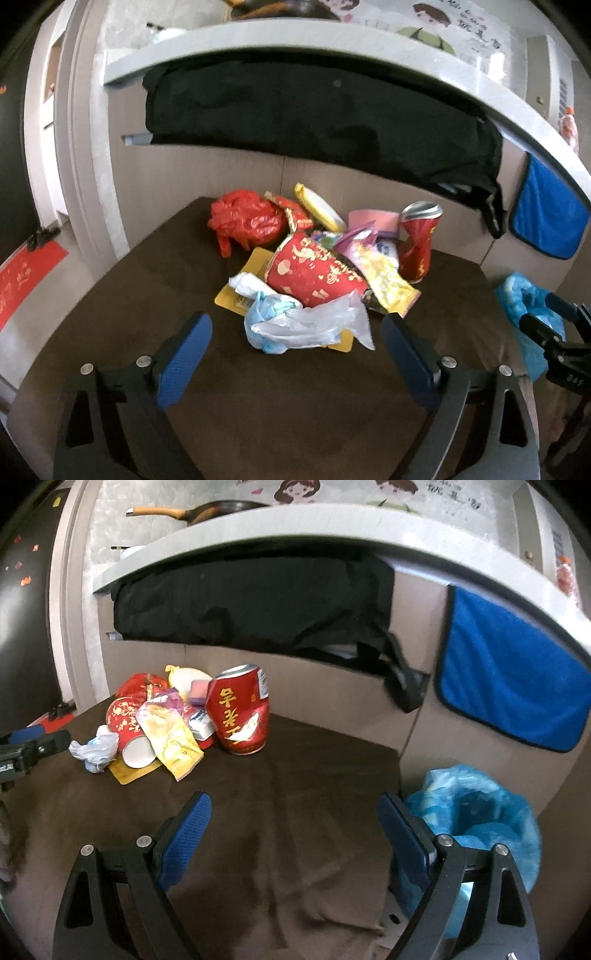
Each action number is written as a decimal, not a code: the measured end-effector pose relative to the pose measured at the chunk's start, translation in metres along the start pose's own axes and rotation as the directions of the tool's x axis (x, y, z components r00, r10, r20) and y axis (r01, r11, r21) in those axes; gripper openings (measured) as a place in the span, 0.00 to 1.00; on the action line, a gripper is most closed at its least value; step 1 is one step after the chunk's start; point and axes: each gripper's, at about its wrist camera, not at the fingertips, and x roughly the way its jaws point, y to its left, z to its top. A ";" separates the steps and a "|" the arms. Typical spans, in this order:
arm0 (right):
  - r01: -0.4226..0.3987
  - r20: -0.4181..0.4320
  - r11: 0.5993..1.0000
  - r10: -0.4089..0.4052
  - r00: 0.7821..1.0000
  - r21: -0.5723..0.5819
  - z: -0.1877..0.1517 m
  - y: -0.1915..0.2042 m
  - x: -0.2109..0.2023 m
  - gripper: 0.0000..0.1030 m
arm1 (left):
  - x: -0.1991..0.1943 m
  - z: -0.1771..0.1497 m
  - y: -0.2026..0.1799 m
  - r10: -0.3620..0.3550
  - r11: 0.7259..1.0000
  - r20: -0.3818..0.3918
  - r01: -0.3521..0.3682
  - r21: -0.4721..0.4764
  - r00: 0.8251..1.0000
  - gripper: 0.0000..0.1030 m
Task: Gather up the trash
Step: 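Grasp the white and light-blue plastic bags with the left tool while the right tool approaches the red can, then grasp the red drink can with the right tool while the left tool holds the bags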
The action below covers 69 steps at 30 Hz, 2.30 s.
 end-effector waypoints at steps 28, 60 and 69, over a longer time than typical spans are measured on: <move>-0.095 -0.027 0.983 0.092 0.995 -0.155 0.029 0.053 0.036 0.83 | 0.040 0.018 0.044 -0.096 0.987 -0.113 0.079 -0.143 0.989 0.38; 0.032 -0.017 0.991 -0.034 0.999 -0.130 0.106 0.075 0.148 0.77 | 0.021 0.020 0.050 -0.170 0.981 -0.037 0.166 -0.105 0.985 0.38; -0.085 -0.074 0.996 0.083 0.994 -0.028 0.092 0.041 0.127 0.61 | 0.017 0.029 0.026 -0.166 0.983 -0.014 0.164 -0.085 0.986 0.38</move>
